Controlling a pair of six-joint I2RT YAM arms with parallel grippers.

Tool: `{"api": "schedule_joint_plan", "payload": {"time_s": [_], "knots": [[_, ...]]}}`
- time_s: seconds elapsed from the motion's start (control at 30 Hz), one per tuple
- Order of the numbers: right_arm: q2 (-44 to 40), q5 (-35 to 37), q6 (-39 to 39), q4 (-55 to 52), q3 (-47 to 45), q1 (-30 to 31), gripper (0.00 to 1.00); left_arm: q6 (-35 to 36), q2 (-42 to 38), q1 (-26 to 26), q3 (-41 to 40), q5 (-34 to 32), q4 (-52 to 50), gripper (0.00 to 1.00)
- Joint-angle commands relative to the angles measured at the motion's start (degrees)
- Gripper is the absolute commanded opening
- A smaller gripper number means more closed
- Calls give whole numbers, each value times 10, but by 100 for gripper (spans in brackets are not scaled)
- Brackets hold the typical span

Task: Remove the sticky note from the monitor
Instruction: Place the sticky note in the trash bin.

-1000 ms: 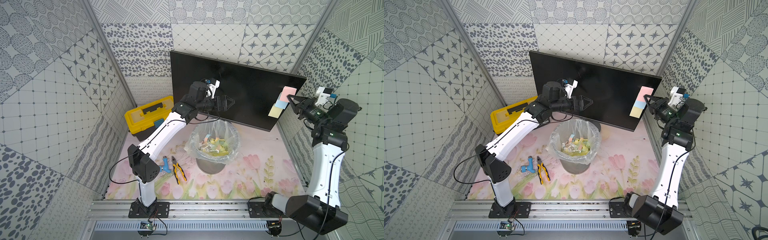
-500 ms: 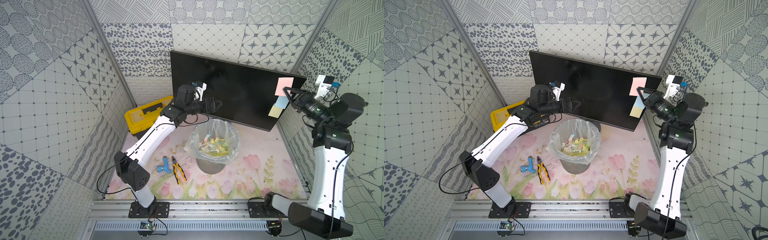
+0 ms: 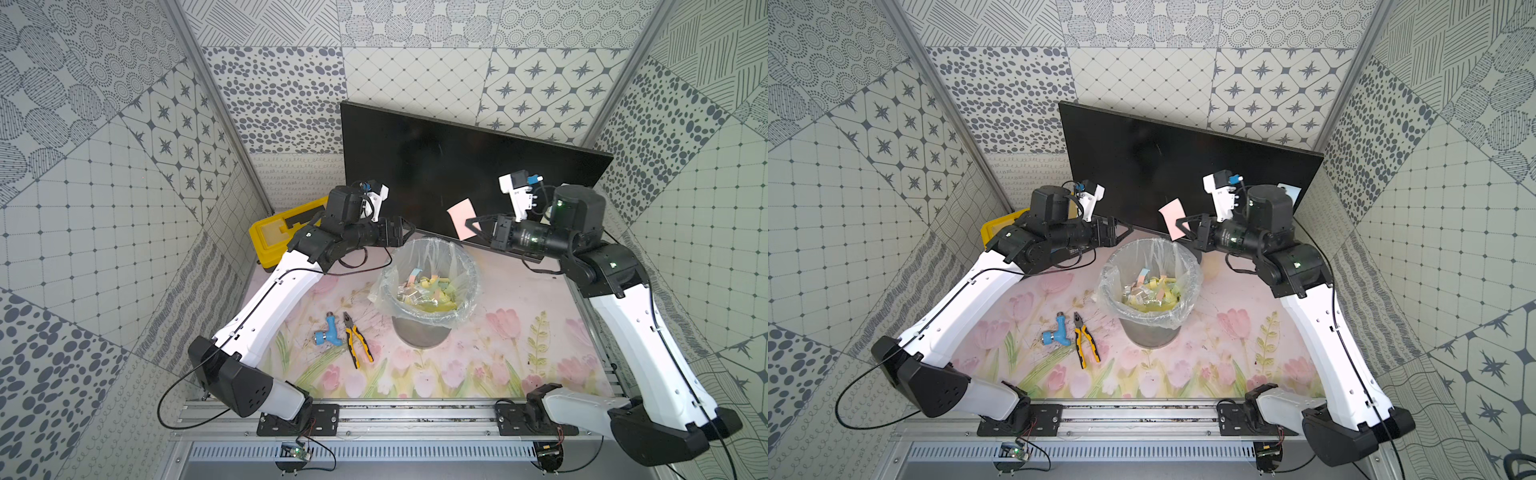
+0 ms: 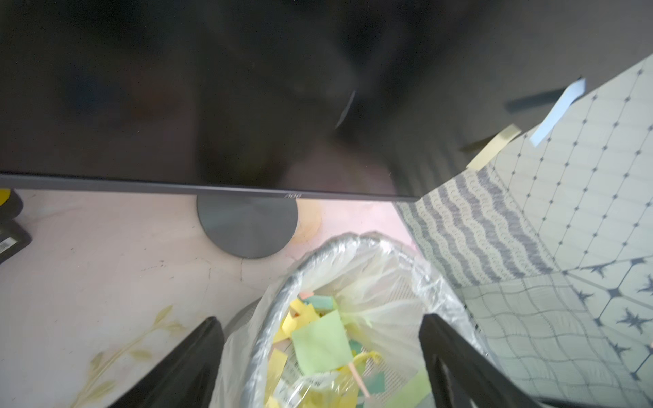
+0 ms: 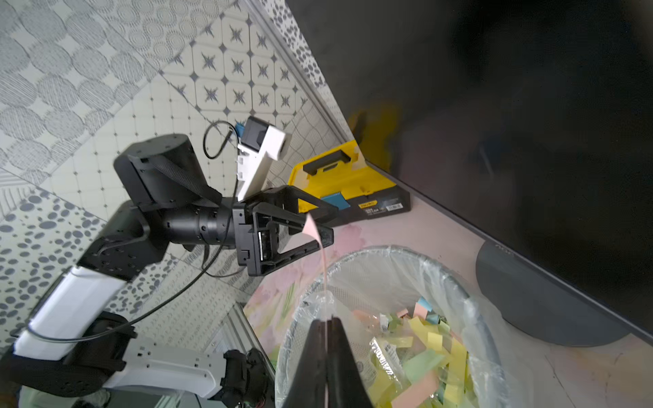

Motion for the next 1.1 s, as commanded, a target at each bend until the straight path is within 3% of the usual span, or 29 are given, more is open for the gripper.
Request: {"api": "schedule_joint_plan", "payload": {"time_s": [0.0, 0.23, 0.37, 0.67, 0.87, 1.07], "knots": [[51, 137, -102, -112, 24, 80, 0, 84, -37, 3, -44, -13, -106, 84], [165, 273, -148, -214, 74, 192, 0, 90, -46, 3, -85, -17, -127, 66], [187, 285, -149, -221, 73, 206, 0, 86, -43, 4, -104, -31, -122, 60], [205, 327, -162, -255, 68, 210, 14, 78, -39, 3, -116, -32, -107, 53], [199, 336, -165, -255, 77, 210, 54, 72, -42, 3, -116, -34, -92, 57], [181, 340, -168, -256, 91, 209, 82, 66, -51, 3, -101, -33, -62, 72]]}}
